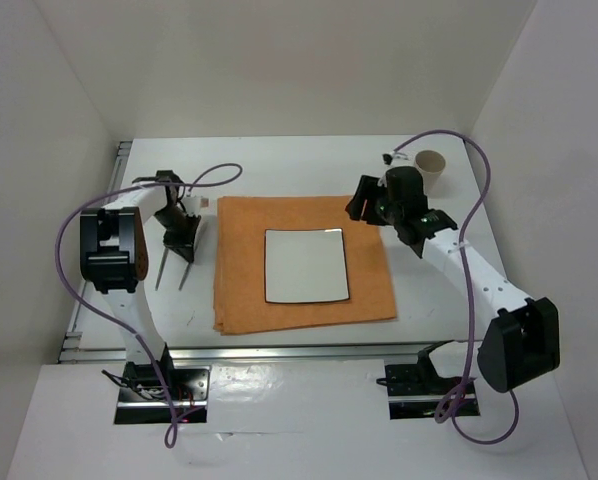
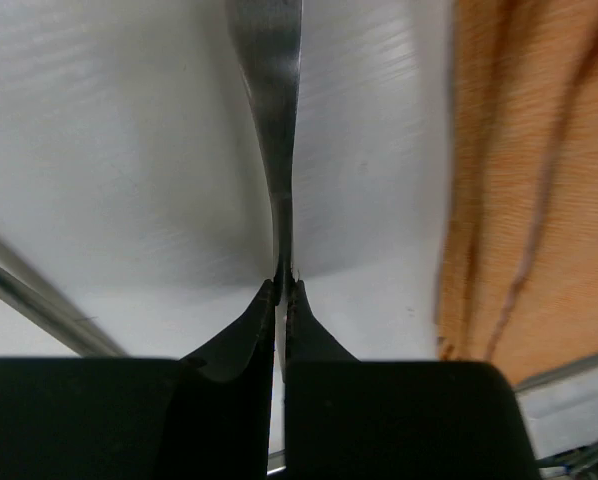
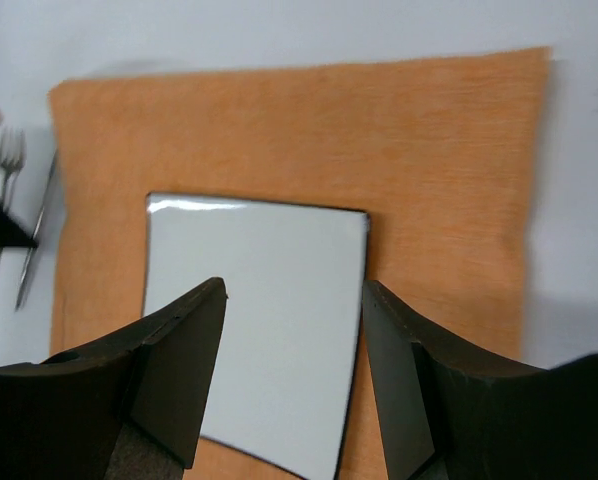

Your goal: Set the dinner table for one person

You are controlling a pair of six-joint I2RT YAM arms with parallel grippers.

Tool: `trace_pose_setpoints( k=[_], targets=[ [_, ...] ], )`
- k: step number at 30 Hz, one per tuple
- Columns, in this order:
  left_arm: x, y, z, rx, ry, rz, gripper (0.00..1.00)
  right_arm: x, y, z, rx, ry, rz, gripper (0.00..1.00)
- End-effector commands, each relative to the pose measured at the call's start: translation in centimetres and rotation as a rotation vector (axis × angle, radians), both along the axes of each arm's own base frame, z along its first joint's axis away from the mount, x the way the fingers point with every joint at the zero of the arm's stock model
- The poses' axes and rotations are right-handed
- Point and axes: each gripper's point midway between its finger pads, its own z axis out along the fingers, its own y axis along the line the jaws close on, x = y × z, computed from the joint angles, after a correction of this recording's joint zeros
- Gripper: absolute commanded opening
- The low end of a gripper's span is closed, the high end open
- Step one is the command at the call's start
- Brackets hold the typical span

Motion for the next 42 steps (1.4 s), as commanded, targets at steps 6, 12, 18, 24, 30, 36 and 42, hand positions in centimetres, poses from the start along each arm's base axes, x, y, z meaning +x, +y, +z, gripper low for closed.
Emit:
trace_pose_setpoints(
  k=[6,12,18,24,30,36,42],
  targets=[
    [5.2,-5.8,12.1,-0.505,-0.269,0.056,0.0,-5.3,11.0,2.5,0.212,-0.144,0.622,0.65],
    [5.3,-8.6,20.3,-0.741,-0.392,0.018,0.0,-7.7,19.2,4.7,0.358,-0.203,0.892,0.65],
    [4.1,-11.2,27.0,-1.006,-0.448,-0.074,0.0,-7.2,24.5,6.4,0.505,-0.247,0.993,0.65],
    [2.2,-13.3,28.1,-1.063,-0.449,-0.133,0.0,-7.1,28.8,6.6,0.515,-0.28,1.023,0.65],
    [1.6,-14.4,28.3,-1.016,-0.509,-0.192,0.0,-5.9,30.6,7.4,0.564,-0.284,1.049,0.65],
    [0.9,-14.7,27.7,-1.01,-0.498,-0.192,0.0,-4.9,31.4,6.5,0.572,-0.25,1.03,0.64],
    [0.9,-14.6,27.8,-1.0,-0.508,-0.193,0.0,-4.8,31.4,7.6,0.584,-0.276,1.024,0.46]
  ],
)
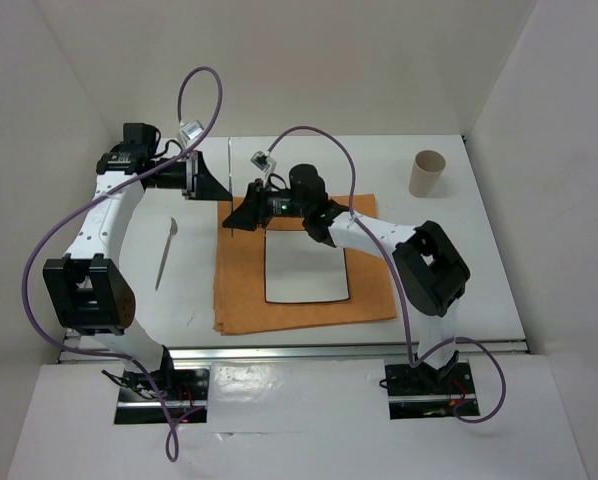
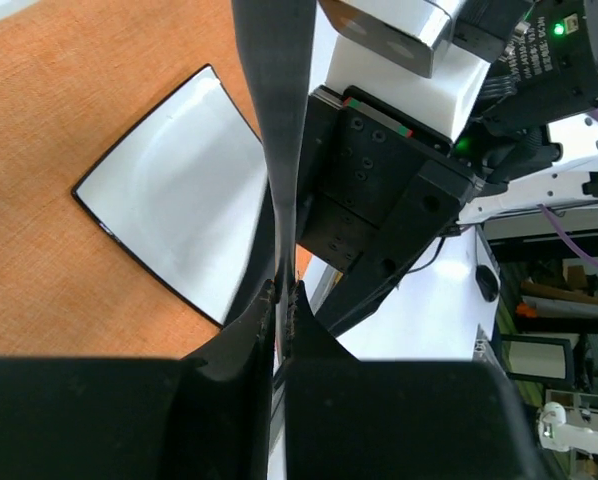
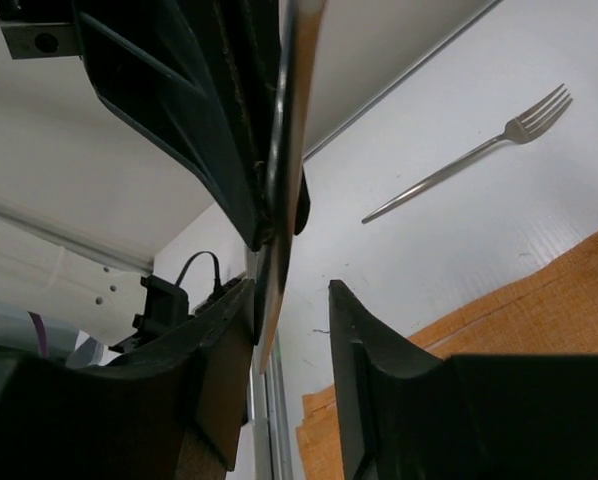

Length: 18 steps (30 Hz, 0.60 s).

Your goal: Set the dinner table for one person

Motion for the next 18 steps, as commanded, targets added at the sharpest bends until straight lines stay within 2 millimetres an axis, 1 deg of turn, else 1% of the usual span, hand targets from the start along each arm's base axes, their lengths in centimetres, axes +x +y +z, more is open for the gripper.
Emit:
trace_pose_setpoints(
  k=[1,2,3,4,5,6,7,8,9,11,12,13,14,15,16,17,18],
  targets=[
    [-0.7,-0.3,1.8,-0.027,-0.057,-0.02,0.0,0.8,0.4,3.8,0.084,-0.096,-0.015,0.4],
    [-0.7,-0.3,1.8,-0.027,-0.057,-0.02,0.0,0.7,0.3,4.1,0.083,-0.105,-0.015,0.33],
    [-0.6,-0.2,1.7,-0.019,-0.056,-0.014,0.0,0.7,0.3,4.1,0.083,-0.105,-0.015,0.13],
    [-0.6,-0.2,1.4,-0.016,-0.057,-0.017,0.0,0.7,0.2,3.8,0.072,-0.093,-0.015,0.04],
    [-0.7,-0.1,1.2,-0.009,-0.047,-0.011,0.0,0.6,0.1,4.2,0.078,-0.099,-0.015,0.0],
    [-0.5,0.0,1.0,0.004,-0.055,-0.006,0.0,0.7,0.1,4.0,0.07,-0.09,-0.024,0.0],
    [-0.5,0.0,1.0,0.005,-0.055,-0.006,0.0,0.8,0.0,4.2,0.064,-0.095,-0.036,0.0],
    [-0.6,0.0,0.8,0.011,-0.046,-0.001,0.12,1.1,-0.3,4.8,0.065,-0.098,-0.064,0.0],
    [-0.5,0.1,0.8,0.016,-0.059,-0.005,0.26,1.4,-0.3,4.4,0.049,-0.082,-0.084,0.0],
    [-0.4,0.2,1.0,0.028,-0.072,-0.001,0.46,1.6,-0.8,4.1,-0.005,-0.04,-0.119,0.0],
    [0.0,0.4,0.9,0.052,-0.071,0.02,0.53,2.3,-1.0,3.6,-0.038,-0.014,-0.165,0.0],
    [0.2,0.6,1.5,0.064,-0.088,0.029,0.55,2.7,-1.4,3.3,-0.074,-0.016,-0.195,0.0],
    [0.5,0.7,1.7,0.08,-0.104,0.042,0.55,2.8,-2.0,1.8,-0.158,0.042,-0.223,0.0],
    [0.7,1.0,1.8,0.1,-0.104,0.056,0.57,3.6,-2.9,1.4,-0.21,0.055,-0.298,0.0],
    [1.6,1.8,1.3,0.167,-0.114,0.108,0.57,4.2,-3.9,0.3,-0.269,0.065,-0.338,0.0],
    [2.1,2.5,1.9,0.215,-0.15,0.149,0.81,3.5,-5.6,-0.7,-0.362,0.109,-0.372,0.0],
    [2.6,3.4,1.5,0.272,-0.145,0.205,0.82,4.6,-7.6,-1.9,-0.441,0.118,-0.474,0.0]
  ],
)
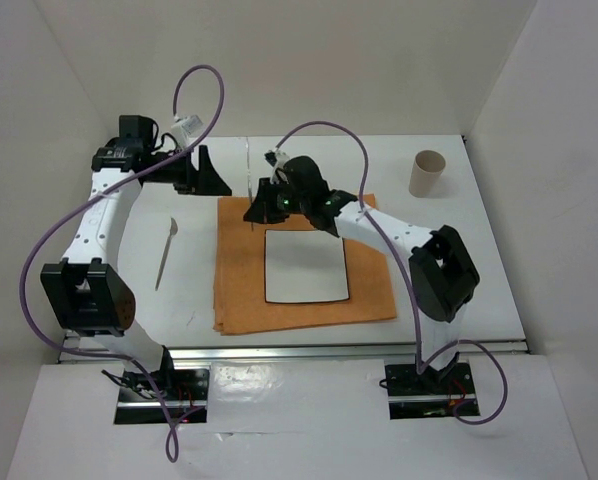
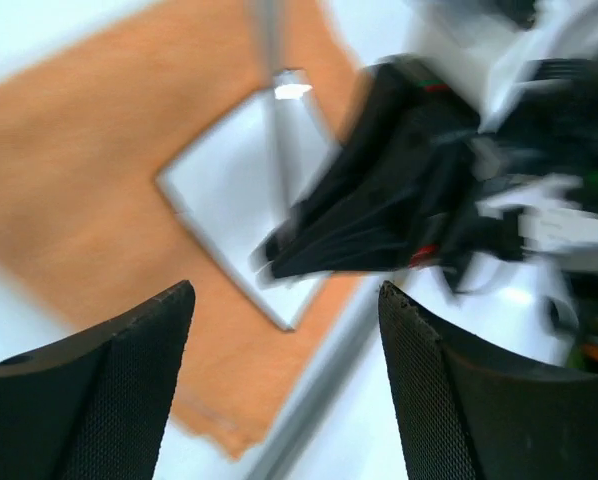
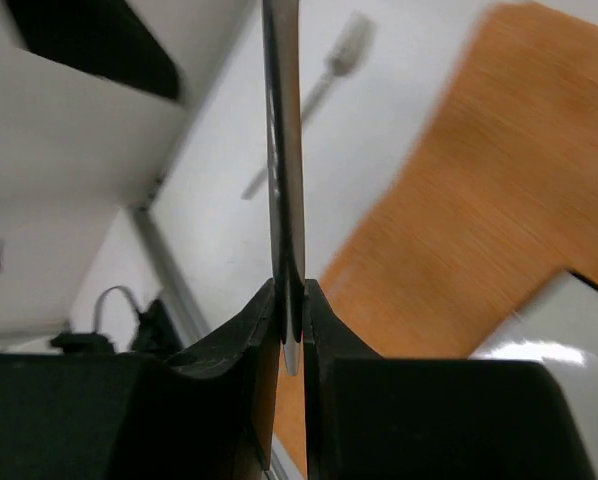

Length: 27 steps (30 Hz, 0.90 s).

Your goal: Set the dinner table for one person

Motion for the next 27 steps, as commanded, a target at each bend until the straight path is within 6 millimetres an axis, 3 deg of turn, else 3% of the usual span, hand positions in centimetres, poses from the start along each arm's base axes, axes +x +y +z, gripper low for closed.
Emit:
trace_pose_setpoints(
  k=[1,3,4,5,6,8,9,11,12,16,19,24,27],
  targets=[
    [2.0,4.1,1.8,0.265,-0.143,0.216,0.82,1.3,-6.7,-0.2,-0.277,0.014,-0.251,0.0],
    [2.3,6.6,0.6,0.388,-0.133,0.321,0.82,-0.1,-11.7,-2.8,-0.476,0.088,-0.353,0.0],
    [2.7,8.7,-0.2,0.49,-0.131,0.41,0.82,-0.1,-14.2,-3.7,-0.573,0.087,-0.435,0.0],
    [2.3,9.6,-1.7,0.541,-0.109,0.43,0.82,-0.7,-16.2,-3.7,-0.621,0.097,-0.471,0.0],
    [2.2,10.4,-1.8,0.574,-0.126,0.454,0.82,-2.3,-18.9,-5.7,-0.727,0.157,-0.483,0.0],
    [1.6,11.9,-3.6,0.639,-0.089,0.49,0.82,-3.3,-22.4,-6.5,-0.815,0.198,-0.526,0.0],
    [1.4,11.9,-4.1,0.642,-0.077,0.487,0.82,-4.7,-24.4,-8.2,-0.886,0.249,-0.53,0.0],
    [1.1,12.4,-5.4,0.657,-0.046,0.493,0.82,-5.1,-26.9,-9.2,-0.932,0.262,-0.498,0.0],
    [1.1,12.5,-5.3,0.655,-0.056,0.497,0.82,-5.2,-27.7,-10.7,-0.942,0.278,-0.482,0.0],
    [0.8,11.8,-6.0,0.624,-0.04,0.476,0.8,-4.8,-28.7,-12.6,-0.906,0.314,-0.435,0.0],
    [0.6,12.1,-6.1,0.641,-0.037,0.489,0.8,-6.8,-29.7,-14.9,-0.959,0.393,-0.393,0.0],
    [-0.1,12.6,-7.2,0.672,-0.016,0.489,0.8,-8.3,-29.4,-17.0,-0.943,0.461,-0.335,0.0],
    [-0.1,12.2,-7.1,0.656,-0.017,0.477,0.8,-7.4,-29.6,-17.9,-0.919,0.497,-0.356,0.0]
  ],
)
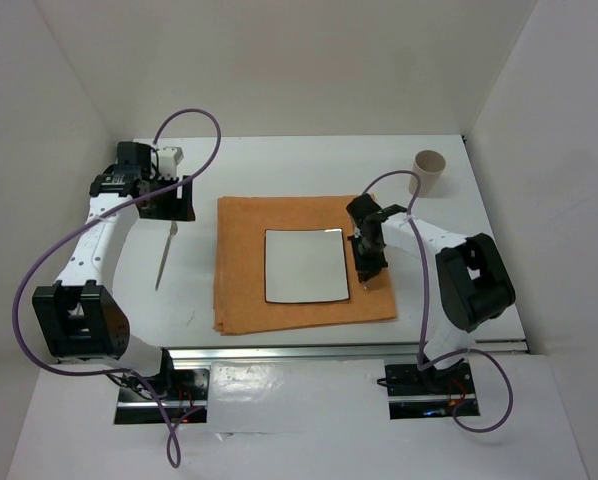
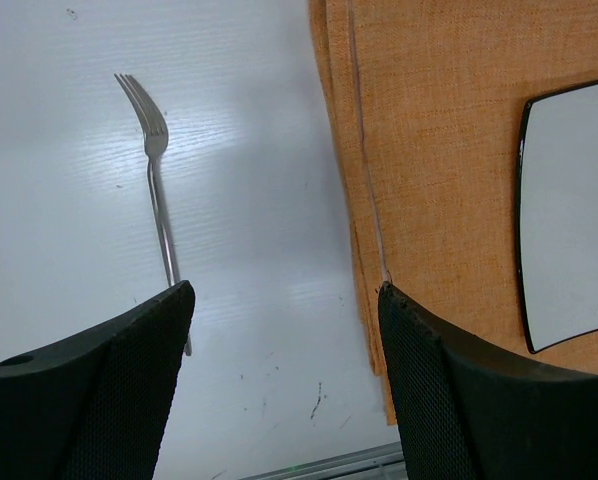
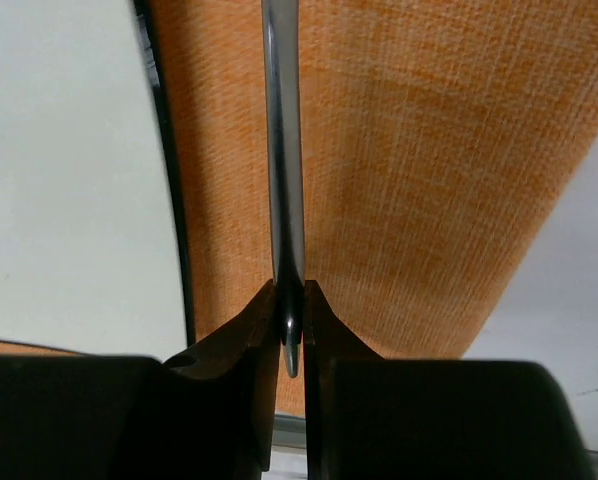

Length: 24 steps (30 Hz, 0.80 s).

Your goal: Set the dinner table for one person

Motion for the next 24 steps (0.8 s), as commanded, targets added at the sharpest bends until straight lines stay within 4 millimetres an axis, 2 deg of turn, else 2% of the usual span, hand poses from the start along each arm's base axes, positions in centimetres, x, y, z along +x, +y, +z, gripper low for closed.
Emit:
trace_pose_setpoints(
  k=[1,4,8,17,22,24],
  targets=[
    [0.2,0.2,1.6,0.013,-0.064,-0.011,0.8,0.9,0.1,-0.8,0.047,0.017,-0.024,0.0],
    [0.2,0.5,1.6,0.035,-0.064,-0.006,0.8,1.2,0.0,-0.7,0.061,0.009,-0.034,0.0],
    [0.2,0.7,1.5,0.042,-0.064,0.0,0.8,-0.6,-0.1,-1.5,0.061,0.083,-0.079,0.0],
    [0.4,0.6,1.6,0.04,-0.066,-0.013,0.8,-2.7,-0.6,-2.1,0.018,0.176,-0.159,0.0],
    [0.7,0.6,1.6,0.04,-0.066,-0.013,0.8,-3.8,-1.0,-1.8,0.023,0.171,-0.159,0.0],
    [0.7,0.4,1.6,0.032,-0.066,-0.019,0.8,-4.2,-0.7,-2.4,0.02,0.198,-0.15,0.0]
  ],
)
